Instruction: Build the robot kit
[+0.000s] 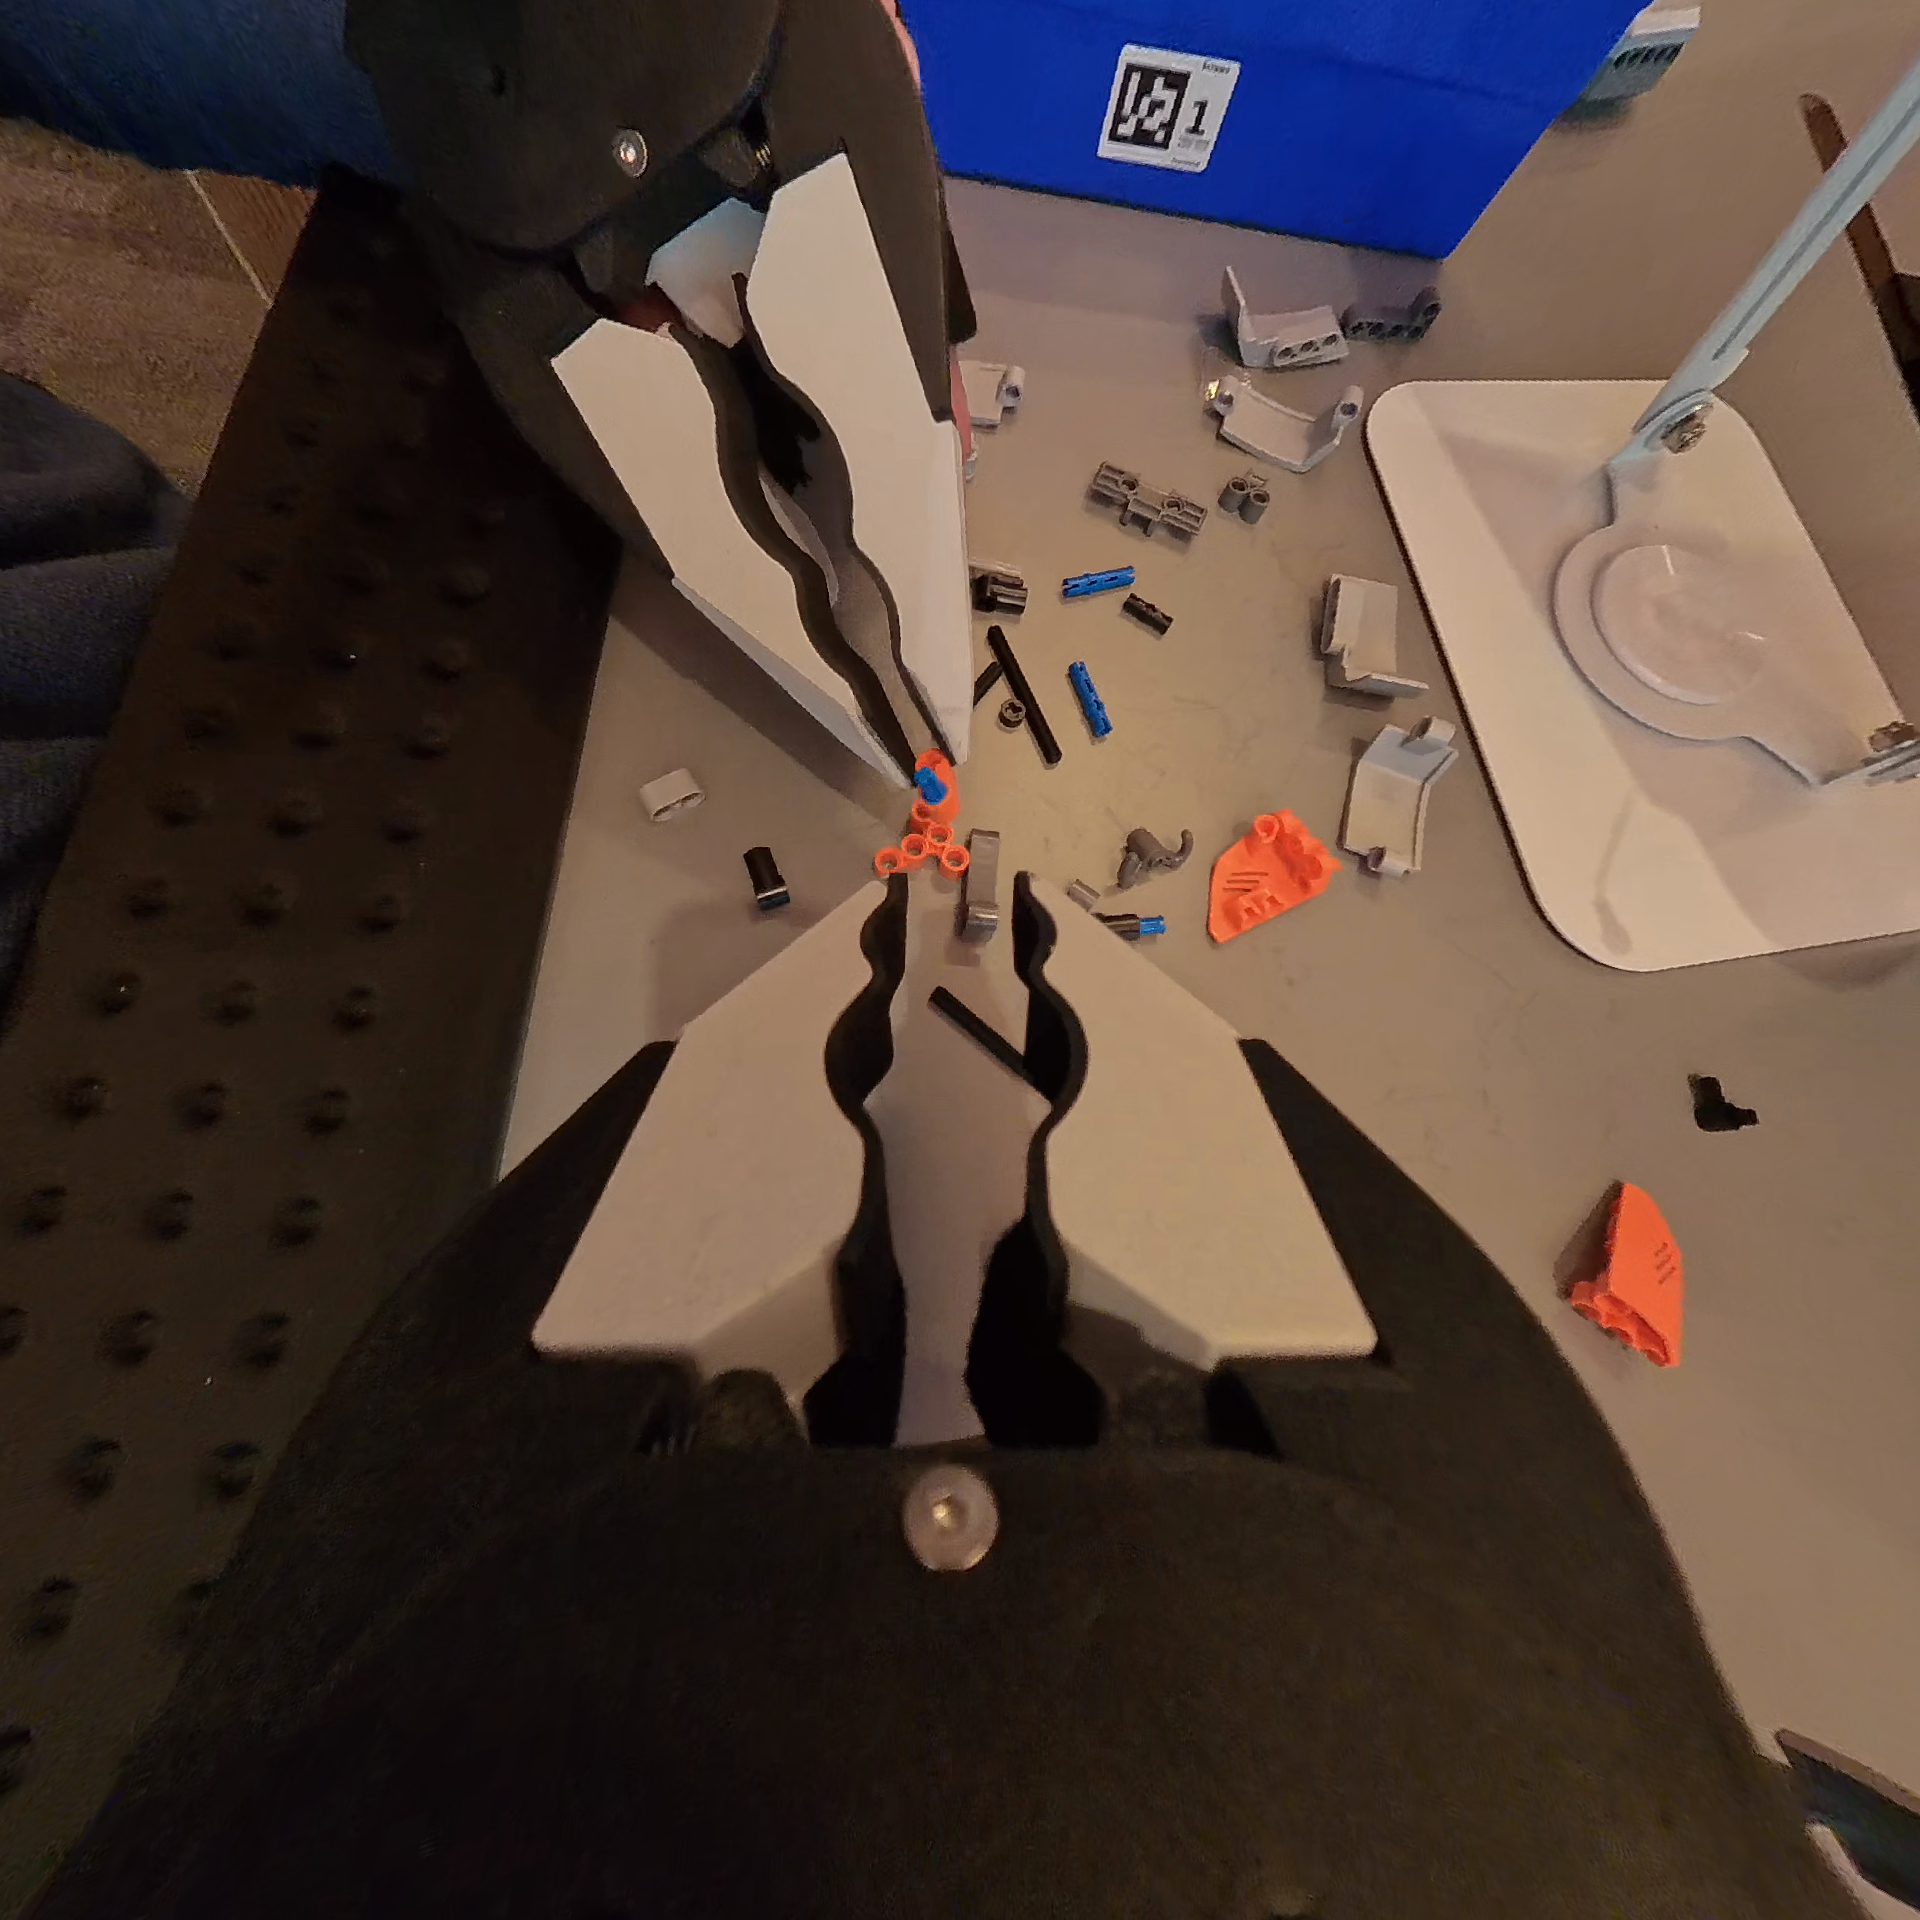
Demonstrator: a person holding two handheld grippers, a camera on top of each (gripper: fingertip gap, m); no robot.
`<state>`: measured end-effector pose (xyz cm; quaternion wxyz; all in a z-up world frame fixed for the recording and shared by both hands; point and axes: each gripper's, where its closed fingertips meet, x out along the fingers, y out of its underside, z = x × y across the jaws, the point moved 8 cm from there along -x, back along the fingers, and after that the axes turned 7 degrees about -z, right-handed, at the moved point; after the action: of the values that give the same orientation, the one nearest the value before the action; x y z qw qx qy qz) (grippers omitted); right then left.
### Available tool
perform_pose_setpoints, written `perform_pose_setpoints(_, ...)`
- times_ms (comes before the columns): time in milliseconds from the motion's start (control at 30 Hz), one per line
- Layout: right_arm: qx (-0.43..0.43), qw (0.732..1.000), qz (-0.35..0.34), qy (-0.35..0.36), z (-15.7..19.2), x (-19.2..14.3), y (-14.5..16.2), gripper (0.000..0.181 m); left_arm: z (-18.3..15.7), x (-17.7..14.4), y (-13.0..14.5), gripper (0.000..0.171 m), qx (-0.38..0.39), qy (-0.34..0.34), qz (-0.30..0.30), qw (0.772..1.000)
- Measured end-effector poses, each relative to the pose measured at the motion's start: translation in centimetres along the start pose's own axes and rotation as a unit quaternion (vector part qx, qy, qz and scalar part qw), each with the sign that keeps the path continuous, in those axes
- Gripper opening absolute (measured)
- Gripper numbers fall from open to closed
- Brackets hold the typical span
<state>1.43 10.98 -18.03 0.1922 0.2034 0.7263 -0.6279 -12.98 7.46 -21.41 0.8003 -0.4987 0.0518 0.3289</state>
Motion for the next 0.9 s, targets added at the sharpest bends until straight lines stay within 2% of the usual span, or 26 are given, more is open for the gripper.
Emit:
perform_pose_setpoints(200,0.005,1.0,-0.016,0.01,-0.3,0.0,0.0,0.019,0.3,0.0,-0.9,0.005,0.032,-0.041,-0.009,0.999)
perform_pose_setpoints(533,-0.002,0.999,-0.026,0.025,-0.6,0.1,0.0,0.021,0.6,0.0,-1.2,0.006,0.045,-0.065,-0.01,0.997)
perform_pose_setpoints(733,-0.078,0.996,0.009,0.046,0.2,1.3,0.1,0.018,0.6,0.1,-0.8,0.005,0.012,-0.048,-0.002,0.999)
perform_pose_setpoints(900,-0.11,0.993,0.015,0.047,0.9,2.6,-0.1,0.014,0.1,0.4,-0.8,0.006,0.023,-0.035,0.013,0.999)
